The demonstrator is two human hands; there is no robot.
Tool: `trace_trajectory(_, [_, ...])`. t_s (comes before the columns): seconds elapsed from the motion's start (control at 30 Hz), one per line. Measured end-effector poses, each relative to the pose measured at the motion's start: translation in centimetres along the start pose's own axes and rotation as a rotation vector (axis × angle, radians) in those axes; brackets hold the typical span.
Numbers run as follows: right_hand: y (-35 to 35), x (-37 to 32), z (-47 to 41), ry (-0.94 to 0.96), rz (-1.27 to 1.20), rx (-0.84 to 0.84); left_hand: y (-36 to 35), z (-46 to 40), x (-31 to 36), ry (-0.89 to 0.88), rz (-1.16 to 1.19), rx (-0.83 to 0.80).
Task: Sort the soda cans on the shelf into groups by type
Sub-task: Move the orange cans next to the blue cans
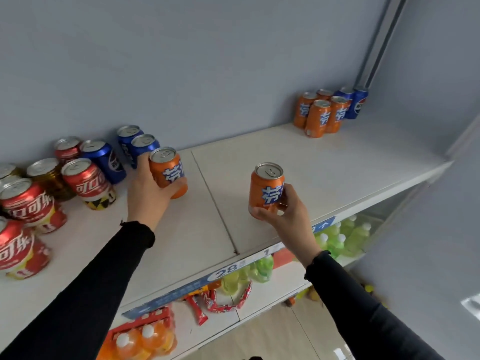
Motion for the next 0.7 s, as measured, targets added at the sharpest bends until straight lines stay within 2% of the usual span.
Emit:
trace_trajectory(0.33, [12.7,5.8,-5.7,-0.032,0.072,0.082,-16.4,3.9,12.6,-0.143,0.091,-0.222])
trace_trajectory(0.53, [18.6,9.6,-10.4,-0.076,0.113,0.134,-25.4,3.2,17.4,-0.182,0.107,-0.365])
trace_trajectory(0.7, [22.3,12.6,-16.1,-0.077,0.170,0.121,-31.9,1.1,20.3,-0.194,0.130,-0.408])
Point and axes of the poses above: each hand's wrist, its own z-axis away from the middle knuckle, its own y-axis out of the back of the hand, x = y × z, the point moved 1 cm from there along -z, towards the middle knuckle, and after that the axes turned 10 degrees about y, right-handed, at the moved point
